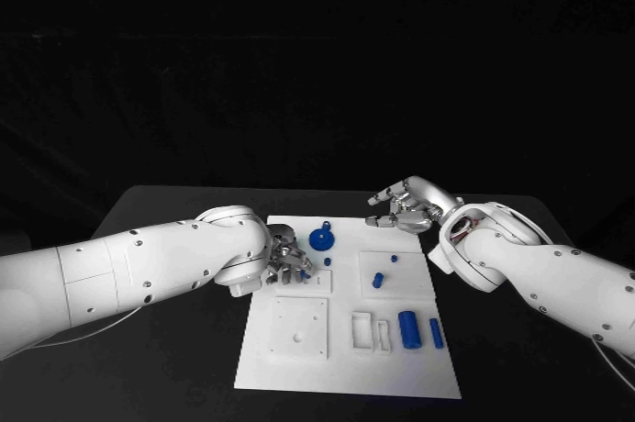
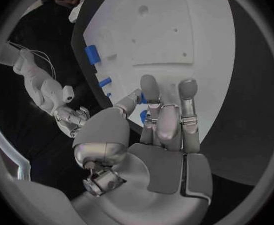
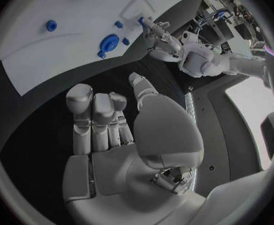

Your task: Assemble the parts on the task board

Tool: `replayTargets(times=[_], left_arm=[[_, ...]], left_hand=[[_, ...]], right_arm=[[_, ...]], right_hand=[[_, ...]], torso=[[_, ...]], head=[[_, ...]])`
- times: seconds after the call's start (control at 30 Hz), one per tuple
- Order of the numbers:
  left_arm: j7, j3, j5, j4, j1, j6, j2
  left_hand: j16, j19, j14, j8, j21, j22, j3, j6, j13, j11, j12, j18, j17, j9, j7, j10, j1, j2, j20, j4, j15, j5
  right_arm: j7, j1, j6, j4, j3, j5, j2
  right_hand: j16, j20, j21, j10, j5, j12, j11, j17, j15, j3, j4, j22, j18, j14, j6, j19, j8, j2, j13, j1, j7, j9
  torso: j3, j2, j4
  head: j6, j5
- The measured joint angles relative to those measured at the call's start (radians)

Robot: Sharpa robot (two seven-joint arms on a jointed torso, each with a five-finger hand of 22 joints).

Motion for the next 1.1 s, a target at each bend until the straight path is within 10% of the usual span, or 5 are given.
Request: replayTargets(times=[1.1], left_arm=[[-0.018, 0.001, 0.014, -0.054, 0.013, 0.075, 0.039]], left_hand=[[0.0, -0.004, 0.004, 0.0, -0.006, 0.0, 0.0, 0.0, -0.004, 0.0, 0.0, 0.0, -0.005, 0.001, 0.0, 0.0, -0.004, 0.005, 0.004, 0.0, -0.001, -0.006]], right_arm=[[-0.001, -0.002, 0.005, -0.001, 0.0, 0.0, 0.002]], right_hand=[[0.0, 0.0, 0.0, 0.0, 0.0, 0.0, 0.0, 0.0, 0.0, 0.0, 0.0, 0.001, 0.0, 0.0, 0.0, 0.0, 0.0, 0.0, 0.0, 0.0, 0.0, 0.0]], torso=[[-0.0016, 0.0, -0.0001]], head=[[-0.01, 0.0]])
